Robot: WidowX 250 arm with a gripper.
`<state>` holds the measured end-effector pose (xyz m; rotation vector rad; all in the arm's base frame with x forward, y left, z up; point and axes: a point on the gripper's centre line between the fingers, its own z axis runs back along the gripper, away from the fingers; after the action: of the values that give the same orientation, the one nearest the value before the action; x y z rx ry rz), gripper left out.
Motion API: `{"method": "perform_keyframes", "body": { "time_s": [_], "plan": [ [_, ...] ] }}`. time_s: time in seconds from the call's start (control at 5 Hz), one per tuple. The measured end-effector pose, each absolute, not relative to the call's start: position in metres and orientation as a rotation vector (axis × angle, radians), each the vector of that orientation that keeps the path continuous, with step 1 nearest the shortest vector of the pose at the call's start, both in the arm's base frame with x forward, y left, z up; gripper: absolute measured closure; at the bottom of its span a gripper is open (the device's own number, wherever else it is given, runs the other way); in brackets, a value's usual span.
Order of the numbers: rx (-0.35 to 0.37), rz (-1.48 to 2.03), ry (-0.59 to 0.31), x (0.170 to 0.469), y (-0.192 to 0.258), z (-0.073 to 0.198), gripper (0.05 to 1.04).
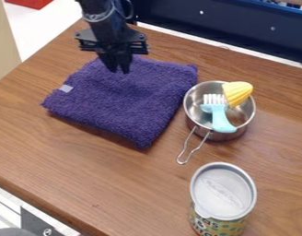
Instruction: Move the purple cloth to the bottom of the table
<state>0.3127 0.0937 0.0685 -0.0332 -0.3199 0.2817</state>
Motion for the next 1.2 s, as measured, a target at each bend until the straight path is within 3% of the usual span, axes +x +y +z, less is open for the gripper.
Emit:
{"method": "perform_keyframes", "body": {
  "time_s": [0.2,0.6,1.2],
  "plan": [
    [-0.042,0.243,-0.275,0.315,0.094,0.061,1.023],
    [-0.012,0.261,-0.246,0.321,0.088,0.043,1.031],
    [-0.026,0.27,-0.223,0.313,0.08,0.027,1.031]
  ]
}}
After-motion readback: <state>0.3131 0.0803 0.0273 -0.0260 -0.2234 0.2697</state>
